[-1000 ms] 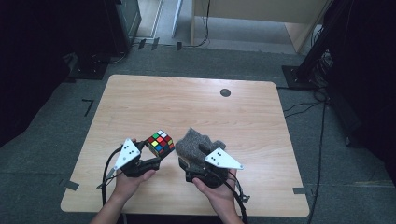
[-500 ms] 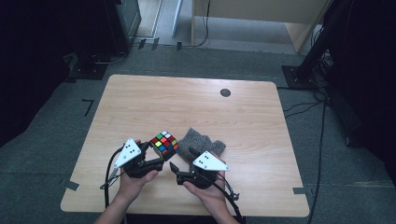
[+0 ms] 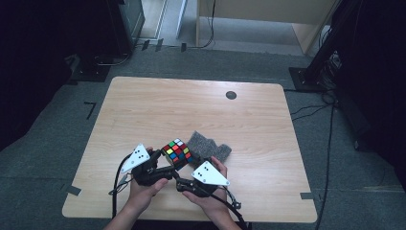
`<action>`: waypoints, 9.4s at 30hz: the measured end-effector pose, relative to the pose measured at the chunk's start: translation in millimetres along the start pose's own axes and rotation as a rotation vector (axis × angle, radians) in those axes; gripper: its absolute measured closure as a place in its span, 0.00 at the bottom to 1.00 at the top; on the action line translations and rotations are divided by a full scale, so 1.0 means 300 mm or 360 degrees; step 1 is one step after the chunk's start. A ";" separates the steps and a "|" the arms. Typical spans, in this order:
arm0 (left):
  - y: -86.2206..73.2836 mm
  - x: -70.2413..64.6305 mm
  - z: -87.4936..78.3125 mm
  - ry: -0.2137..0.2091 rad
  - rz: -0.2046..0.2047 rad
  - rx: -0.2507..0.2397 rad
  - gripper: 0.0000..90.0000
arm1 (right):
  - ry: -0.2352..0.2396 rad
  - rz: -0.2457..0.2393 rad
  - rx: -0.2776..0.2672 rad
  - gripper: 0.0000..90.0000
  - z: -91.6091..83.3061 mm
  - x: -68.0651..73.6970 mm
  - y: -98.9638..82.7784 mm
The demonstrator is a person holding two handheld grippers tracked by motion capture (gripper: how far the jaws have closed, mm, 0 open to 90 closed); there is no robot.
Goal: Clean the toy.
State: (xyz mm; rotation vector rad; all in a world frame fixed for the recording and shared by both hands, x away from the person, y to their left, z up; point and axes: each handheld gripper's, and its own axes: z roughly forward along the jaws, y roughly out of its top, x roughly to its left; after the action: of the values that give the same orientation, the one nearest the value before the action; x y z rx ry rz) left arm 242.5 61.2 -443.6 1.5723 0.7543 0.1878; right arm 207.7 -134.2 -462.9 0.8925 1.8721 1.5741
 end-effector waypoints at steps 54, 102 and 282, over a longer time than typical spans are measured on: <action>-0.088 0.019 0.010 0.0238 0.0920 0.0214 0.19 | 0.0179 0.0152 0.0353 0.39 -0.080 -0.139 0.094; -0.081 0.061 -0.004 0.0297 0.0851 0.0098 0.38 | 0.0264 0.0488 0.0243 0.26 -0.113 -0.204 0.119; -0.064 -0.023 0.075 0.0349 0.0707 0.0728 0.38 | 0.0058 -0.0282 0.0480 0.89 -0.065 -0.004 0.126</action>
State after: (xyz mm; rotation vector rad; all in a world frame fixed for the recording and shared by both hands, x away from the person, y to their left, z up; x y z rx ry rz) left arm 242.5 38.0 -463.1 2.1731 0.6316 0.5505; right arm 199.3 -143.6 -422.3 0.7990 2.1878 1.2314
